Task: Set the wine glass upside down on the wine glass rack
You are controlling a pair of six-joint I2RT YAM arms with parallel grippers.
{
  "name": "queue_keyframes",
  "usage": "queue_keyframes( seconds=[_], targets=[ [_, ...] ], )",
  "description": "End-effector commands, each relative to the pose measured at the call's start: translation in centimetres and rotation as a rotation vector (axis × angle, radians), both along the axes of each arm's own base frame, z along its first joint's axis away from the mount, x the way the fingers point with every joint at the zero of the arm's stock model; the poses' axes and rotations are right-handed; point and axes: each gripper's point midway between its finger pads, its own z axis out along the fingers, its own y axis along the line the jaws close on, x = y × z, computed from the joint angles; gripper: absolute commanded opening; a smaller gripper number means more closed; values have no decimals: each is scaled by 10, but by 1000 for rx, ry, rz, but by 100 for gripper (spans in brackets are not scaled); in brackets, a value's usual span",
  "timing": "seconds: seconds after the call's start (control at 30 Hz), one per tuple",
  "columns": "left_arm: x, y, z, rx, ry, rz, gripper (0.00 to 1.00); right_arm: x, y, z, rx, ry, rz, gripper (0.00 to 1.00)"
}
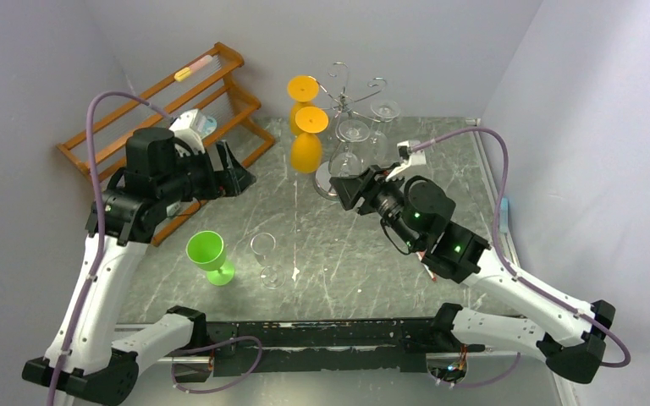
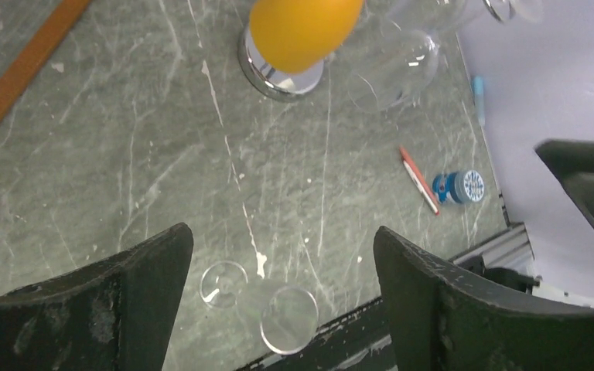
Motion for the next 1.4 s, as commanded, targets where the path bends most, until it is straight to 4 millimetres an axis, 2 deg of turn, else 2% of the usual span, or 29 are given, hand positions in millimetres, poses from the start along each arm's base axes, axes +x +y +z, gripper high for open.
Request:
queue_keyframes(
  seconds=[0.0,0.17,0.27,0.43,0.63,0.73,0.87,1.0,1.17,1.27,1.37],
  targets=[
    [-32,-7,-20,24,74,-104,86,9,-8,-32,-33,118,-86,54],
    [-55,-26,-44,-16,168,-163,68,12,-14,-56,-40,212,-148,53],
    [-66,-37,-61,21,227,-174,64,12,-17,-65,-41,239,-168,52],
    [-77,-61,-80,110,277,-202,62,10,-23,-75,-45,263,-194,52],
    [-80,-64,-96,229,336,-179,49,9,-28,-80,-46,279,-205,52],
    [-83,-57,-103,292,371,-157,49,7,-30,-81,-42,282,-209,52],
    [-91,-65,-116,318,409,-221,53,7,-31,-84,-38,288,-214,52],
    [-98,-71,-129,359,444,-241,49,7,-30,-85,-39,295,-212,52],
    [-95,-75,-136,415,438,-224,34,6,-33,-88,-16,321,-228,52],
    [-93,-74,-138,454,437,-213,29,4,-29,-90,10,338,-208,52],
    [-91,-77,-137,472,429,-217,19,3,-25,-95,35,379,-183,52]
  ],
)
